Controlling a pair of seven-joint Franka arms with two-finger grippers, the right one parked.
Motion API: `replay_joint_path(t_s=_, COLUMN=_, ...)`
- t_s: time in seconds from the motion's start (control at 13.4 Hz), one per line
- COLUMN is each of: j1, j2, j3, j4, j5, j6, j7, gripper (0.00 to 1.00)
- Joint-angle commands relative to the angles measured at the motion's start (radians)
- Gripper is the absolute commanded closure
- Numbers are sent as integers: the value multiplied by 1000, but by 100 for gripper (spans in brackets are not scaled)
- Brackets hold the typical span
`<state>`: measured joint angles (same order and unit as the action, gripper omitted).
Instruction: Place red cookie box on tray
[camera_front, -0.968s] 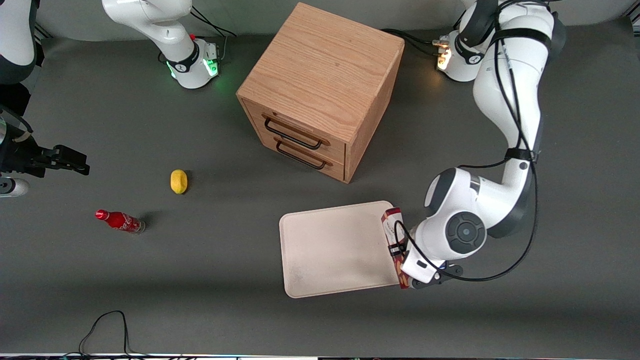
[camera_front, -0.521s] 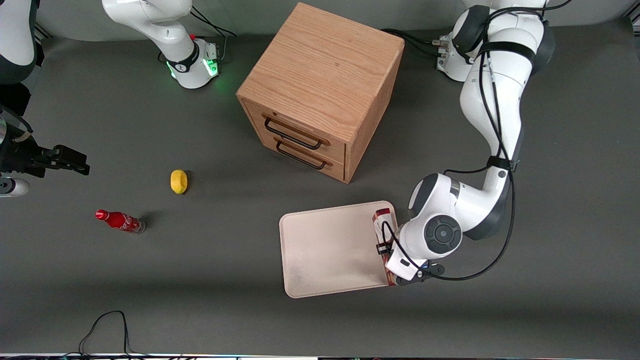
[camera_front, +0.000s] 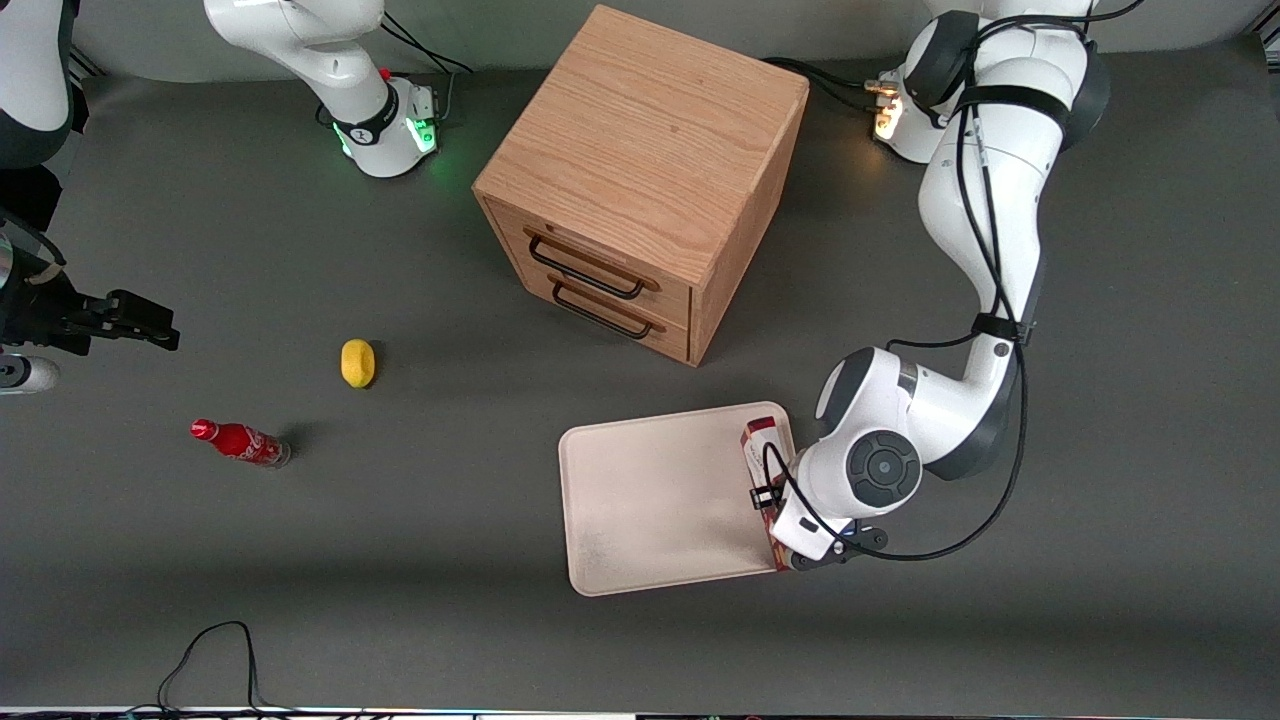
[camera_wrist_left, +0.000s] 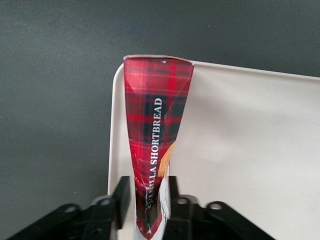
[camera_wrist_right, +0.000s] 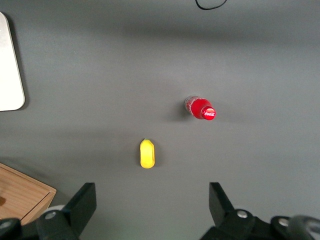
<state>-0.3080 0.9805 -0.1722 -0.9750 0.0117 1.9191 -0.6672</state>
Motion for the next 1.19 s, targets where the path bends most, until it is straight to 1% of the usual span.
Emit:
replay_joint_path(t_s=0.0, j1=-3, j2=-17, j3=7, j4=-17, j5=1, j6=8, j7=-18, gripper=0)
replay_joint_path(t_s=0.22, j1=1, j2=-28, j3=8, j4=-16, j5=1, j6=-11, j7=-17, gripper=0)
replay_joint_path(t_s=0.37, j1=10, j2=-45, j3=13, j4=-5, j5=5, j6=-72, j7=-5, gripper=0)
replay_joint_path(t_s=0.52, j1=70, j2=-115, j3=11, j4=-30, j5=13, j6=-113, j7=75, gripper=0)
replay_joint_path(t_s=0.6, j1=105, j2=-153, j3=11, j4=-54, j5=5, j6=-156, j7=121, gripper=0)
replay_joint_path(t_s=0.74, j1=145, j2=-218, j3=11, j4=-88, j5=8, j6=-219, j7=150, gripper=0)
replay_joint_path(t_s=0.82, j1=161, j2=-261, j3=13, j4=-126, j5=8, j6=-232, j7=165, gripper=0)
replay_joint_path(t_s=0.97, j1=220, j2=-389, j3=11, j4=-281, j5=8, j6=-212, j7=231, gripper=0)
replay_joint_path(t_s=1.12, j1=268, j2=-478, j3=14, j4=-381, j5=8, j6=-222, j7=303, gripper=0)
